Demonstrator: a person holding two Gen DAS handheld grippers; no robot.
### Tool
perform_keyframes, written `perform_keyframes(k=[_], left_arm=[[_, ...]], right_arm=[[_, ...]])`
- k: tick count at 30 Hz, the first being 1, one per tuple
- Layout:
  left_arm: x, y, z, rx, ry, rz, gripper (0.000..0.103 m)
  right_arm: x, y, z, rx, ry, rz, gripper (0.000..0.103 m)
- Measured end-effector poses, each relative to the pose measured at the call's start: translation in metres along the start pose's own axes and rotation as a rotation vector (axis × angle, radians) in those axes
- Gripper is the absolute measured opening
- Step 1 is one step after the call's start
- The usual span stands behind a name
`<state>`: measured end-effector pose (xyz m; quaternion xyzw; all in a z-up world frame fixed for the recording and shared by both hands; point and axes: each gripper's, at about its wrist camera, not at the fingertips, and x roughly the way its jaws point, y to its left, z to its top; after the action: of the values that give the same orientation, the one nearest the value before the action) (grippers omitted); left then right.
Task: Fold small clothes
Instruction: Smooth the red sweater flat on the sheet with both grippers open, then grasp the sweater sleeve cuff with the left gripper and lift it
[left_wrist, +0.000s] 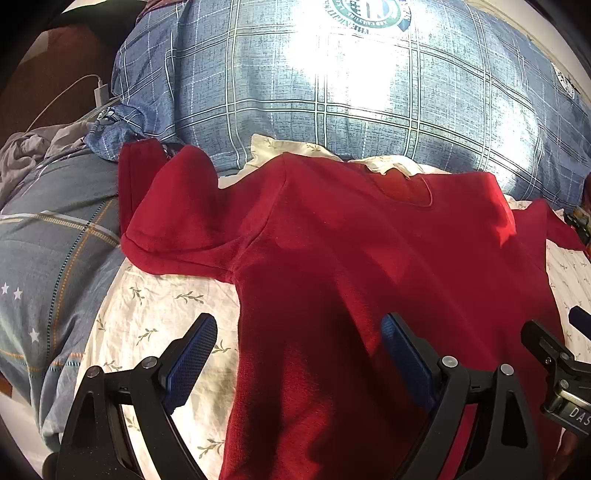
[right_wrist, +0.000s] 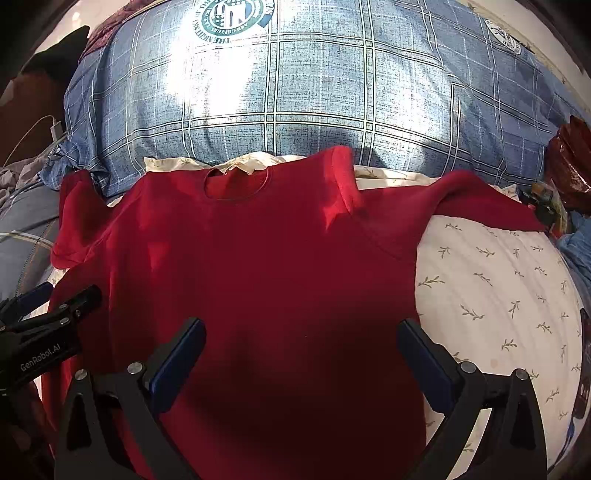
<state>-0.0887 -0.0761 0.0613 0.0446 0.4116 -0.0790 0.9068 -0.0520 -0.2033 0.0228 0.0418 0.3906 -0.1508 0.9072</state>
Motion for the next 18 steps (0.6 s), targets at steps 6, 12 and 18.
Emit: perform_keyframes(k=[6, 12, 18], left_arm=[[0.001, 0.002, 0.000, -0.003, 0.000, 0.002, 0.091], [-0.002, 0.010, 0.003, -0.022, 0.000, -0.004, 0.091], [-0.017, 0.046, 0.019, -0.053, -0.034, 0.023, 0.091]], right_arm=[[0.003, 0.002, 0.001, 0.000, 0.006, 0.000, 0.103], [0.004, 0.005, 0.003, -0.008, 0.008, 0.003, 0.103], [0.004, 0.008, 0.006, -0.016, 0.005, 0.015, 0.103]])
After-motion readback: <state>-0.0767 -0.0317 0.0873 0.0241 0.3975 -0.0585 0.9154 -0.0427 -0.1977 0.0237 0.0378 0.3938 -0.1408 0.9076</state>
